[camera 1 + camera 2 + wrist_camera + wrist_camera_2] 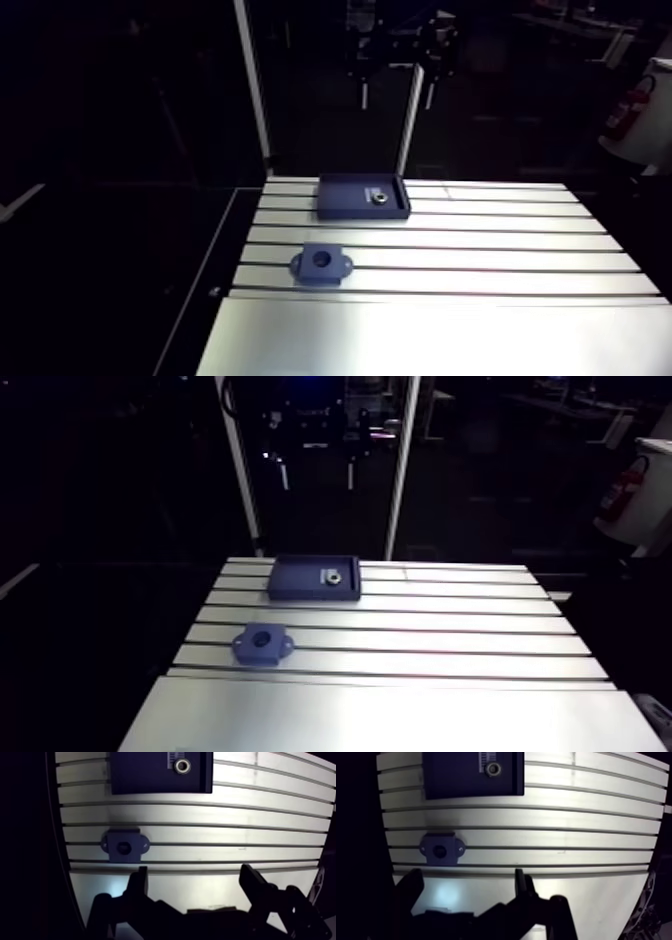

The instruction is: Pick up the bearing and press it into the housing until flush.

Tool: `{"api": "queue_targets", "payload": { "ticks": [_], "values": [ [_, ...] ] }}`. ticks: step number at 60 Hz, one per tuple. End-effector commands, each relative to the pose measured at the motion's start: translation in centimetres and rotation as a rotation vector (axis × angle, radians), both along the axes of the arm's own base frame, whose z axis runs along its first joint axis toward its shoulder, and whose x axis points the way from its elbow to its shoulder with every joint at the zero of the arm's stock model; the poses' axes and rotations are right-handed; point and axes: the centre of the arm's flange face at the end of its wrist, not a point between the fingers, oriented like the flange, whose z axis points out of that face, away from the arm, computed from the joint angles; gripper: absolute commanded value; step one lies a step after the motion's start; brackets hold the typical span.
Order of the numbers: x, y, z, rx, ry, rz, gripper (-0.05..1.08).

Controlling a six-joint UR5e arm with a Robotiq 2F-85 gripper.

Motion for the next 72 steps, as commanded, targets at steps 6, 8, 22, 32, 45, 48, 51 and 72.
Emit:
{"api": "queue_targets", "payload": {
  "ticks": [6,8,22,32,45,48,51,72],
  "values": [
    [-3.9,0.1,-4.4,0.003,0.021,-0.001,0.01],
    [-4.3,0.1,-4.8,0.002,0.023,-0.002,0.01],
    [-5.7,0.2,-6.6,0.004,0.045,-0.004,0.01],
    [-5.7,0.1,-7.2,0.005,0.035,-0.003,0.01],
    [-6.4,0.0,-9.2,0.002,0.027,-0.005,0.01],
    [-6.7,0.0,-10.2,0.002,0.015,-0.003,0.01],
    [-6.9,0.1,-10.8,0.002,0.007,-0.001,0.01],
    [-8.7,0.1,-12.6,0.006,0.010,0.008,0.01]
  ]
}}
